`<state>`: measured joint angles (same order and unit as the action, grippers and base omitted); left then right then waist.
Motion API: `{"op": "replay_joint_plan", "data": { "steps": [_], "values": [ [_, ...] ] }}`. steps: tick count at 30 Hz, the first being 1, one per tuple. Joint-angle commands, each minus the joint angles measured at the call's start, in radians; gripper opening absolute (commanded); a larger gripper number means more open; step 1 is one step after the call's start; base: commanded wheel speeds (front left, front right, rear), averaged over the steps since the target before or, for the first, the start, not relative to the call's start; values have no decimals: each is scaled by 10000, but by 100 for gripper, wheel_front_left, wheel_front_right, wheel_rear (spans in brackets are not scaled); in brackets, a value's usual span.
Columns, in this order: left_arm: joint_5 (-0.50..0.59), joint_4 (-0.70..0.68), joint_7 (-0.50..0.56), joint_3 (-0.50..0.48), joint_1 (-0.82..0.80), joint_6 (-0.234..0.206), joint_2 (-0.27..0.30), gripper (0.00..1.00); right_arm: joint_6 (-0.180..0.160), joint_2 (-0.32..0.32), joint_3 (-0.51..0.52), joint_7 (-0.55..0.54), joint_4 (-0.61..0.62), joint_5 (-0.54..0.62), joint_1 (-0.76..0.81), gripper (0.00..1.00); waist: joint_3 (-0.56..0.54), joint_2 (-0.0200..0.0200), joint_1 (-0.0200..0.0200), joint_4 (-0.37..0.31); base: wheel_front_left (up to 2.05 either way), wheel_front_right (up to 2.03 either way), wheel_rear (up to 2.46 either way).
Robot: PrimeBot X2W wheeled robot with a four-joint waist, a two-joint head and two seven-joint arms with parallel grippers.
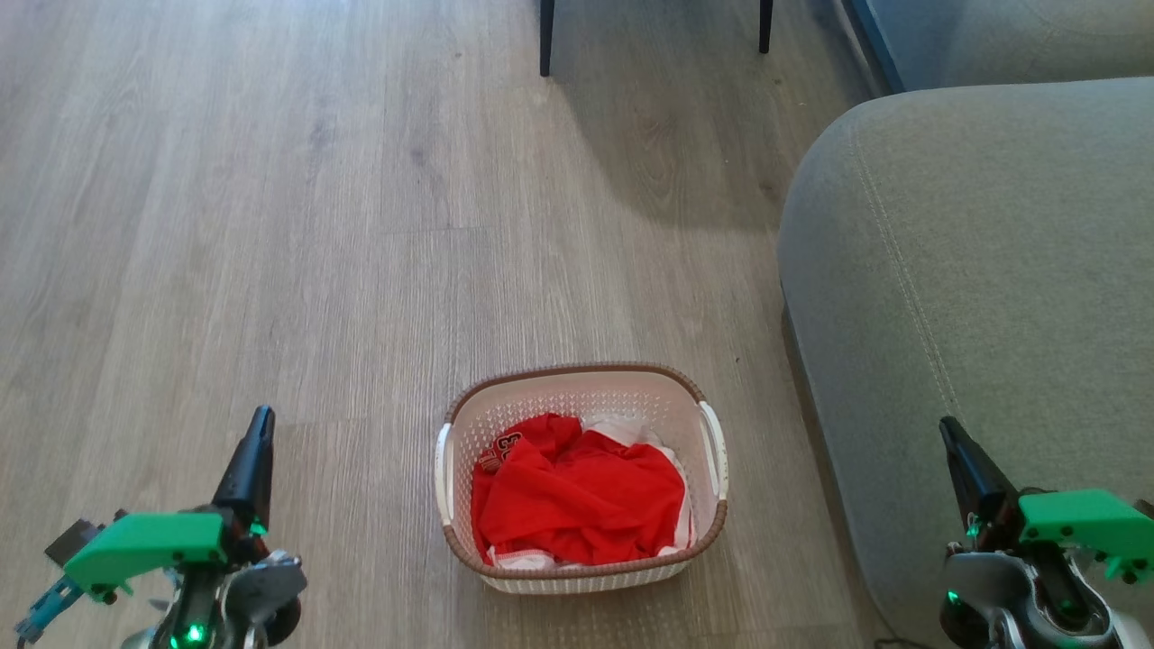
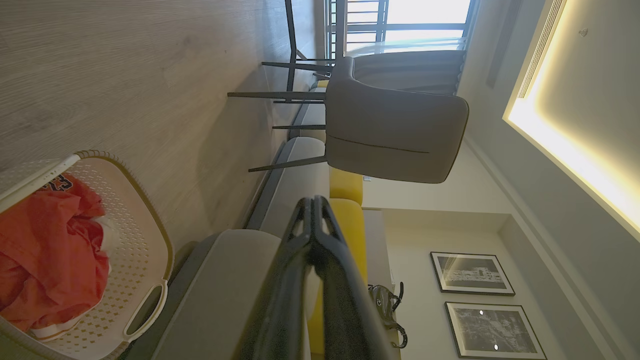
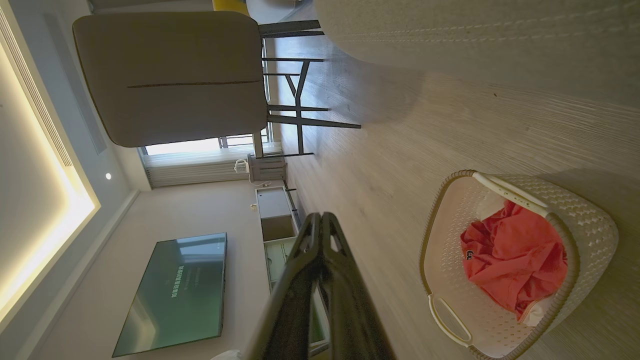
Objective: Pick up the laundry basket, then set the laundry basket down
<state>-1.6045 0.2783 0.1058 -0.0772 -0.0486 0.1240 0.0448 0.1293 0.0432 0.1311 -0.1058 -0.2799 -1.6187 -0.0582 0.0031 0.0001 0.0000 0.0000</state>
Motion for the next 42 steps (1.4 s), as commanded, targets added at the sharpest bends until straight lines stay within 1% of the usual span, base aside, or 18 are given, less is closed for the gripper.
{"op": "replay_joint_plan", "data": {
  "steps": [1,2,3,7,15,22,27,31,42],
  "values": [
    [-45,-335,71,-362,-593,67,54,0,14,70,-177,-71,351,97,-496,0,0,-1,0,0,0,0,0],
    [-45,-335,71,-362,-593,67,54,0,14,70,-177,-71,351,97,-496,0,0,-1,0,0,0,0,0],
    [0,34,-4,8,8,-10,-2,100,0,-6,-4,2,-31,-4,5,100,0,-1,0,0,0,0,0],
    [1,455,-15,40,282,-11,-17,100,0,-80,-42,6,-471,-5,211,100,0,-1,0,0,0,0,0],
    [186,274,-249,194,322,-6,-13,100,1,-71,-260,240,-410,110,199,100,-15,-1,0,4,0,0,0],
    [580,67,-454,281,319,-19,-9,100,2,-62,-370,446,-378,444,147,100,-32,-1,0,12,0,0,0],
    [994,-137,-600,348,294,-84,-6,100,2,-56,-399,592,-261,1004,102,100,-41,-1,0,20,0,0,0],
    [1446,-325,-717,414,267,-136,-4,100,3,-52,-443,709,-41,1674,80,100,-47,-1,0,28,0,0,0],
    [3155,-821,-1039,623,253,-334,3,100,4,-38,-745,1033,491,3449,117,100,-65,-1,0,49,0,0,0]
  ]
}}
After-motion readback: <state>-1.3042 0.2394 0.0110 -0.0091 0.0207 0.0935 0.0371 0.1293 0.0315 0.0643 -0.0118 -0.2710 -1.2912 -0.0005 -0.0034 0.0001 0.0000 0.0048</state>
